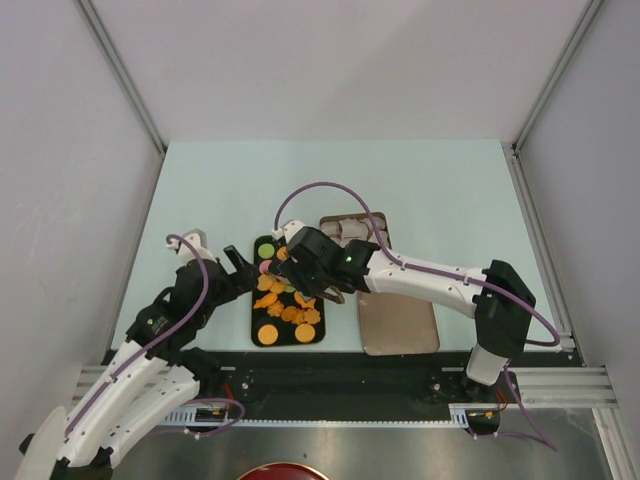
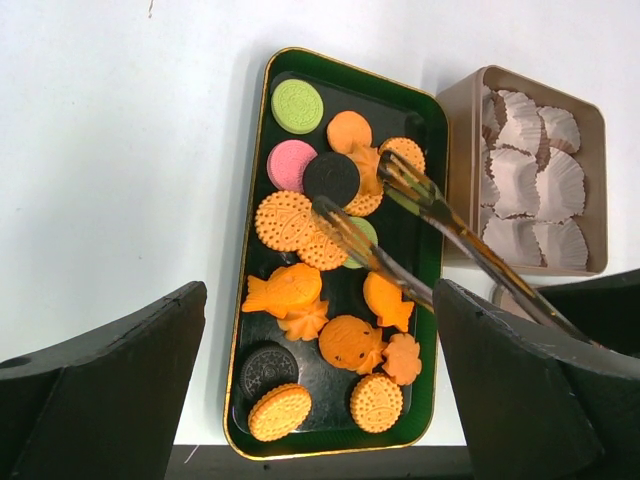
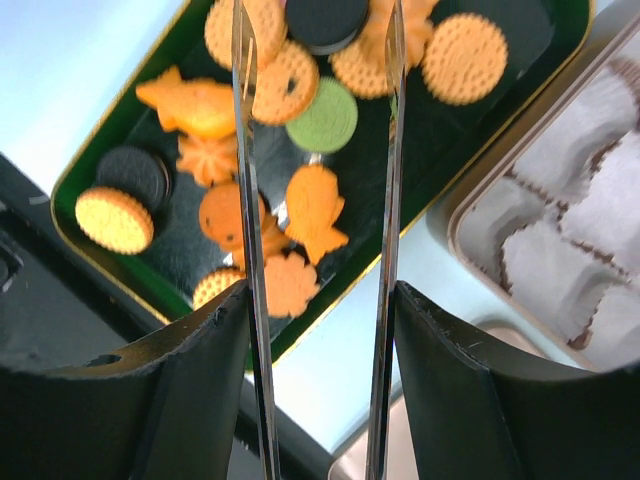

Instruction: Pack the cookies

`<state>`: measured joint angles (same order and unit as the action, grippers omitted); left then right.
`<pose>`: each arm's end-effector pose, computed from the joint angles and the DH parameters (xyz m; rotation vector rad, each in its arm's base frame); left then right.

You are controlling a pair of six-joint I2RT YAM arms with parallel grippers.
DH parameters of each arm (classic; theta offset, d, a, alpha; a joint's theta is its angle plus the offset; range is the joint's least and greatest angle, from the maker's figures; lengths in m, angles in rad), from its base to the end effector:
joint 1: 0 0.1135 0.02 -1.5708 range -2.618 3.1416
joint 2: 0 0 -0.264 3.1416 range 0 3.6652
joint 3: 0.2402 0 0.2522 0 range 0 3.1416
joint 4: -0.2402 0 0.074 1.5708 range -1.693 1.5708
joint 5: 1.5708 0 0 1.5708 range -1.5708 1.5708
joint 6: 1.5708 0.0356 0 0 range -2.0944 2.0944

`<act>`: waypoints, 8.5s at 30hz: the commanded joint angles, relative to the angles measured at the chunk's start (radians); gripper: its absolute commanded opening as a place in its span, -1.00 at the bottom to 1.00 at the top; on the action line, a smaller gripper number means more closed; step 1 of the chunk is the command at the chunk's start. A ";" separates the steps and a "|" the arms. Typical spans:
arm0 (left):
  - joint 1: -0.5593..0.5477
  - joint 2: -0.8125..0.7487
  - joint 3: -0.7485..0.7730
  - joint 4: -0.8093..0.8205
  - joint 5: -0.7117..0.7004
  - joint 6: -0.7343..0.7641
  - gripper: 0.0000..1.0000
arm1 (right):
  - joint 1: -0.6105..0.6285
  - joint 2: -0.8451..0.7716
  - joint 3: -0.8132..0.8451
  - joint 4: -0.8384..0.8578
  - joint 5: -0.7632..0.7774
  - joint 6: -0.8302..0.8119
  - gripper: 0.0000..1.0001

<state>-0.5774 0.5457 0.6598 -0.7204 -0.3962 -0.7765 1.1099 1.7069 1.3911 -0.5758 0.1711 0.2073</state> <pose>0.1069 -0.0533 0.2771 -0.4353 2.1018 -0.3660 0.1726 0.3339 0.2711 -1.0136 2.2637 0.3679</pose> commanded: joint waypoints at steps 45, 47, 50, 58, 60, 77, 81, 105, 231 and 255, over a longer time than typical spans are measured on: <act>0.007 0.028 -0.035 0.033 0.014 -0.023 1.00 | 0.027 0.260 0.335 -0.217 0.102 -0.009 0.16; 0.007 0.025 -0.037 0.033 0.014 -0.023 1.00 | 0.024 0.263 0.335 -0.219 0.100 -0.011 0.15; 0.007 0.025 -0.035 0.033 0.014 -0.023 1.00 | 0.021 0.267 0.339 -0.220 0.096 -0.009 0.11; 0.007 0.026 -0.037 0.036 0.013 -0.021 0.99 | 0.021 0.281 0.404 -0.269 0.099 -0.011 0.01; 0.007 0.026 -0.037 0.036 0.014 -0.021 1.00 | 0.021 0.292 0.425 -0.292 0.099 -0.014 -0.02; 0.007 0.031 -0.042 0.047 0.020 -0.018 1.00 | 0.016 0.267 0.456 -0.308 -0.028 0.004 -0.20; 0.007 0.033 -0.042 0.044 0.019 -0.018 1.00 | 0.005 0.244 0.447 -0.283 -0.053 0.010 -0.15; 0.007 0.063 -0.046 0.056 0.030 -0.024 1.00 | -0.033 0.223 0.376 -0.285 0.061 -0.002 0.08; 0.007 0.207 -0.035 0.148 0.088 -0.020 1.00 | -0.344 -0.201 -0.046 -0.243 0.036 0.067 0.02; 0.005 0.195 -0.034 0.142 0.085 -0.026 1.00 | -0.131 -0.116 0.104 -0.231 0.019 0.049 0.04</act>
<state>-0.5755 0.7521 0.6094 -0.6060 -0.3107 -0.7864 0.9234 1.5181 1.4166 -0.8135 0.1928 0.2687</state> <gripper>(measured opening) 0.996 0.525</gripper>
